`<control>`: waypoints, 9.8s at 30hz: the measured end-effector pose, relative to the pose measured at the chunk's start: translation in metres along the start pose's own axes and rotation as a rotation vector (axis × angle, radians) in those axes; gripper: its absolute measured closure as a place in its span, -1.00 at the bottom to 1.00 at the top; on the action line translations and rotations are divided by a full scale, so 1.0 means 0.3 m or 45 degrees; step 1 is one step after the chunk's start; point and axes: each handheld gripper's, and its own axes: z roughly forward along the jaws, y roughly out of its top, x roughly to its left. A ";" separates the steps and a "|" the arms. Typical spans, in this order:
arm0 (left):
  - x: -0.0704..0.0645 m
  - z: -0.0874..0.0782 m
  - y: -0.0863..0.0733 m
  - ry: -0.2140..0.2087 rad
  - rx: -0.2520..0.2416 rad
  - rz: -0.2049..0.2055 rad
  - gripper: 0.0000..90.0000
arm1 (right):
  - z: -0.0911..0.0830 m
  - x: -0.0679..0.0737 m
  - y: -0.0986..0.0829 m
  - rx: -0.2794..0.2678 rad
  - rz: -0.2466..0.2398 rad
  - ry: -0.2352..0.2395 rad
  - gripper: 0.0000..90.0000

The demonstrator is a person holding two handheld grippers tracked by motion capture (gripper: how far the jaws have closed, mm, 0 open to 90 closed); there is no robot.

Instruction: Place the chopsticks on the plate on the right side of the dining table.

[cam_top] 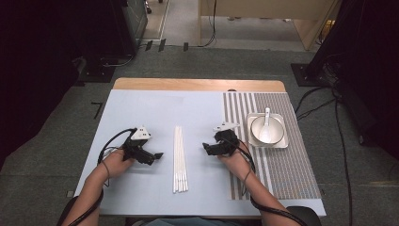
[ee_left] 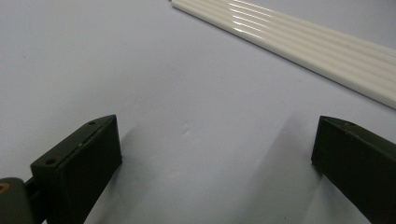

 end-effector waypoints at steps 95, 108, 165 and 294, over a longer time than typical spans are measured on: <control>-0.002 0.001 0.000 0.007 -0.001 0.000 -0.98 | 0.073 0.249 0.010 -0.074 -0.070 0.224 0.51; -0.002 0.001 0.000 0.007 -0.001 0.000 -0.98 | 0.063 0.234 0.015 -0.052 -0.083 0.164 0.78; -0.002 0.001 0.001 0.008 0.000 -0.002 -0.98 | -0.041 0.146 -0.062 -0.108 0.071 0.002 0.69; -0.002 0.002 0.002 0.006 0.000 -0.005 -0.98 | -0.390 -0.342 0.068 -0.180 0.218 -0.108 0.89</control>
